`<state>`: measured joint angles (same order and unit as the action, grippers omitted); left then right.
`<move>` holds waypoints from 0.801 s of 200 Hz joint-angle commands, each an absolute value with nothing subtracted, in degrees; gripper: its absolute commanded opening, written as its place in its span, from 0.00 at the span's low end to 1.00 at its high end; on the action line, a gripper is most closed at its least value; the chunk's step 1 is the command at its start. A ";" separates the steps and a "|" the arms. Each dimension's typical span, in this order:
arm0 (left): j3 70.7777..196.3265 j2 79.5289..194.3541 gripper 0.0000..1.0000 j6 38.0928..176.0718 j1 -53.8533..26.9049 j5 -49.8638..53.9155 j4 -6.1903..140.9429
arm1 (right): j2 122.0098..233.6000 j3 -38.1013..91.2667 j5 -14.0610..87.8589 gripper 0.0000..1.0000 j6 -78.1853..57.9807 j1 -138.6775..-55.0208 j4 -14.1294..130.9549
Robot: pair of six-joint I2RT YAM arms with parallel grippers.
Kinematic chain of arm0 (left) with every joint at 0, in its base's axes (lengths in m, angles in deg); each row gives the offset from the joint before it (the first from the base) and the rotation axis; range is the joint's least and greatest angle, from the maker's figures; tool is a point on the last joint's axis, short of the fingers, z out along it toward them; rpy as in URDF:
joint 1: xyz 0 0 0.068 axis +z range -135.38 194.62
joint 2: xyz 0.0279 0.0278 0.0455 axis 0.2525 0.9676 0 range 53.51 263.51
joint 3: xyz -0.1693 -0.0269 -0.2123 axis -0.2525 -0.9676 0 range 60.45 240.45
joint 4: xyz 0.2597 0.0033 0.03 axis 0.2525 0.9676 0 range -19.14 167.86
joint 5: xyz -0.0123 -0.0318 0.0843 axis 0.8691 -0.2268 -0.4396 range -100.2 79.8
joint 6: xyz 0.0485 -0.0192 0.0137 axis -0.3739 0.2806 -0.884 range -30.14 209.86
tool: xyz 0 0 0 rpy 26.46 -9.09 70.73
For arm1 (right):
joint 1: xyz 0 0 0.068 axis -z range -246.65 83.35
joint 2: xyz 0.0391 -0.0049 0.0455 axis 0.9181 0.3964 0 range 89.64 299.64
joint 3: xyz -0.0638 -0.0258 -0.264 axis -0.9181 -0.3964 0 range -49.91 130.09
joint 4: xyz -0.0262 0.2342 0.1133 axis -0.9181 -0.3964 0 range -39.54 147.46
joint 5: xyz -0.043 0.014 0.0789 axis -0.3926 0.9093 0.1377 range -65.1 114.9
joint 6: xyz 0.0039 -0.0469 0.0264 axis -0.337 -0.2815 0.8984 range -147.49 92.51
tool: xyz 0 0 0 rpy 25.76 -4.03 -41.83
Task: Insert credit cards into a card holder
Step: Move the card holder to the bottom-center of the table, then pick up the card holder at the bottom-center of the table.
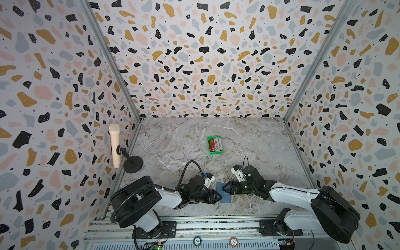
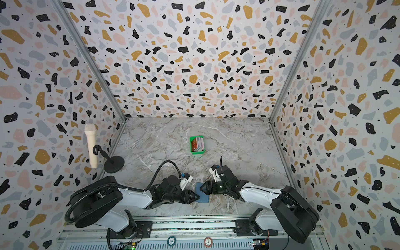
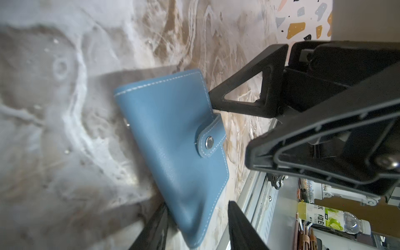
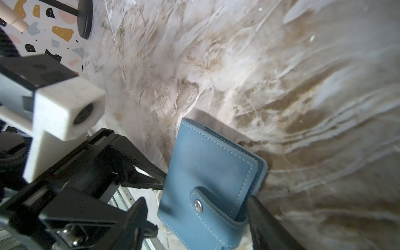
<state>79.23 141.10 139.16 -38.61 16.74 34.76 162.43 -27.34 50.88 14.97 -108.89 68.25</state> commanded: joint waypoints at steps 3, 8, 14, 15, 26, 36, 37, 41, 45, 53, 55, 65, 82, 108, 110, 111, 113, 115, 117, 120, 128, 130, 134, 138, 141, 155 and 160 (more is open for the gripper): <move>78.94 143.66 0.30 141.46 -39.08 17.29 38.98 | 161.32 -25.27 51.31 0.73 15.29 -109.84 68.97; 79.06 143.99 0.25 142.20 -39.09 17.27 38.10 | 161.30 -25.26 51.18 0.73 15.21 -109.97 68.84; 79.21 144.19 0.22 142.80 -39.11 17.33 36.82 | 161.15 -25.18 51.10 0.73 15.11 -109.98 68.79; 79.23 144.29 0.21 142.87 -39.14 17.32 36.61 | 161.17 -25.11 51.14 0.73 15.08 -109.98 68.71; 79.47 144.73 0.14 143.79 -39.03 17.26 34.25 | 160.56 -24.83 50.93 0.73 14.57 -110.00 68.07; 79.78 144.83 0.06 144.62 -38.99 16.87 32.18 | 160.06 -24.52 50.09 0.73 13.91 -109.98 67.05; 79.78 144.83 0.05 144.79 -38.99 16.87 32.05 | 159.96 -24.43 50.02 0.73 13.82 -109.98 66.87; 79.71 144.80 0.02 145.37 -39.03 16.78 30.53 | 159.52 -24.28 49.54 0.73 13.43 -109.98 66.37; 79.55 144.71 0.00 145.94 -39.02 16.63 29.09 | 159.18 -23.99 49.08 0.73 13.00 -110.02 65.64; 79.35 144.36 0.00 146.85 -39.04 16.26 26.94 | 158.47 -23.33 47.90 0.73 11.82 -109.98 63.76; 79.35 144.25 0.00 146.93 -39.00 16.14 26.70 | 158.26 -23.14 47.46 0.73 11.58 -109.98 63.30; 79.43 143.42 0.00 147.21 -38.82 15.28 25.56 | 157.10 -22.22 46.18 0.75 10.07 -109.98 61.09; 79.00 140.12 0.00 147.36 -38.23 13.55 24.55 | 154.51 -20.72 44.11 0.78 6.88 -109.97 57.94; 79.88 133.26 0.00 144.97 -37.39 7.53 32.01 | 150.41 -19.26 38.38 0.80 3.26 -109.98 55.25; 80.01 132.69 0.00 144.77 -37.34 7.02 32.54 | 150.30 -19.11 38.20 0.81 3.03 -109.98 55.19; 80.07 132.39 0.00 144.65 -37.33 6.76 32.85 | 150.25 -19.04 38.10 0.81 2.89 -109.98 55.14; 80.12 131.83 0.00 144.49 -37.32 6.30 33.41 | 150.30 -18.83 37.85 0.81 2.63 -109.98 54.93; 80.26 131.23 0.00 144.26 -37.32 5.85 33.94 | 150.44 -18.58 37.69 0.82 2.41 -109.98 54.74; 80.41 130.80 0.00 144.09 -37.38 5.41 34.43 | 150.63 -18.28 37.50 0.82 2.22 -109.98 54.50; 80.60 130.06 0.00 143.97 -37.33 4.83 35.09 | 150.91 -17.88 37.32 0.82 1.89 -109.98 54.15; 81.02 128.17 0.00 143.45 -37.24 3.70 36.66 | 151.95 -16.84 37.54 0.83 1.13 -109.98 53.71; 81.06 127.68 0.00 143.36 -37.26 3.49 37.04 | 152.28 -16.64 37.86 0.83 1.02 -109.98 53.73; 81.37 126.81 0.00 143.13 -37.26 3.18 37.76 | 152.90 -16.37 38.38 0.83 0.77 -109.98 53.84; 81.67 125.98 0.00 142.79 -37.23 2.93 38.51 | 153.32 -16.25 39.10 0.84 0.53 -109.98 54.36; 81.90 125.37 0.00 142.54 -37.11 2.82 39.15 | 153.55 -16.25 39.78 0.84 0.38 -109.98 54.95; 83.05 122.69 0.00 141.01 -36.37 2.87 42.41 | 153.57 -16.88 42.65 0.86 -0.14 -109.89 58.12; 83.43 121.80 0.00 140.93 -36.04 3.17 43.51 | 153.26 -17.19 43.50 0.86 -0.15 -109.78 59.05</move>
<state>80.46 125.98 144.19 -37.19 5.59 37.91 153.28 -17.70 40.82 2.88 -109.74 57.63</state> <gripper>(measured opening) 0.074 0.850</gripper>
